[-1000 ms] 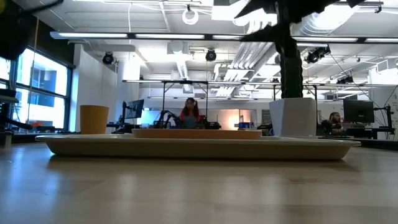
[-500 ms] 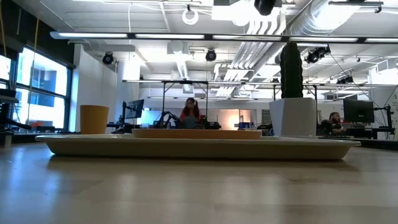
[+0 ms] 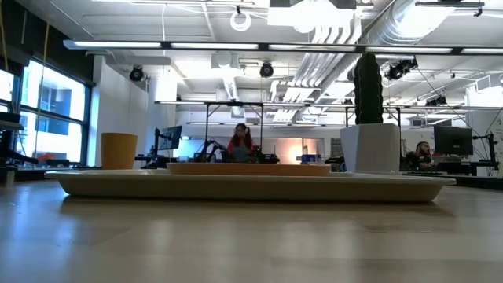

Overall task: Pick and place plate/cup/fork/spoon on tray
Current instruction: Put the orange spoon on the white tray to the right of the orange fork

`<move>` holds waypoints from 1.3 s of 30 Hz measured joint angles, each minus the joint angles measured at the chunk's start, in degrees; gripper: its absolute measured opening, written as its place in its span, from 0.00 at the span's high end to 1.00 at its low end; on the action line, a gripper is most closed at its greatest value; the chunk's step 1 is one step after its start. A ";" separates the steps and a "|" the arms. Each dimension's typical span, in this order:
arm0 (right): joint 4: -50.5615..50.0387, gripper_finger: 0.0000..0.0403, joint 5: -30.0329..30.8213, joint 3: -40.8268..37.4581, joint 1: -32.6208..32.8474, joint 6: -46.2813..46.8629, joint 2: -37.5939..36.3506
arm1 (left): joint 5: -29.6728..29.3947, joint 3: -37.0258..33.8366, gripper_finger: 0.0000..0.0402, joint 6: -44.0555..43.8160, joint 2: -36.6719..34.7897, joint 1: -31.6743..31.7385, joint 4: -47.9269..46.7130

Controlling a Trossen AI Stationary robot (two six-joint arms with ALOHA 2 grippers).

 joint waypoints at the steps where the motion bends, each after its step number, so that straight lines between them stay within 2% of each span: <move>1: -2.00 0.53 0.37 1.45 -0.01 -0.38 0.45 | 1.71 -0.01 0.98 -0.82 0.97 0.31 1.78; 4: -4.62 0.53 -0.43 3.73 -0.16 -0.64 0.88 | 5.68 -0.03 0.98 -2.10 2.87 0.92 6.27; 6: -4.43 0.54 -3.23 4.06 -0.45 -0.84 0.78 | 6.52 -0.01 0.98 -2.05 3.43 1.13 7.24; 9: -4.82 0.58 -4.16 4.07 -0.66 -0.36 0.79 | 8.33 -0.01 0.98 -1.36 3.37 2.21 8.03; 15: -4.70 0.79 -6.14 4.07 -1.93 -0.18 0.80 | 15.24 -0.01 0.98 -2.00 3.03 6.66 7.88; 20: -3.95 0.97 -9.84 3.99 -3.46 1.42 0.85 | 21.30 0.10 0.98 -2.63 3.07 11.13 3.42; 22: -4.47 0.98 -9.59 3.96 -4.03 1.99 0.84 | 23.18 0.10 0.97 -3.19 3.05 12.87 2.58; 26: -6.47 0.99 -8.81 3.96 -5.22 4.44 0.43 | 22.37 0.05 0.93 -5.29 2.79 14.34 1.56; 35: -21.80 1.00 -5.41 3.94 -7.59 6.83 -3.55 | 21.07 0.14 0.69 0.00 2.81 19.28 -12.56; 39: -31.18 1.00 -4.06 4.10 -8.54 7.60 -6.32 | 21.03 -0.09 0.62 1.88 2.54 21.84 -17.65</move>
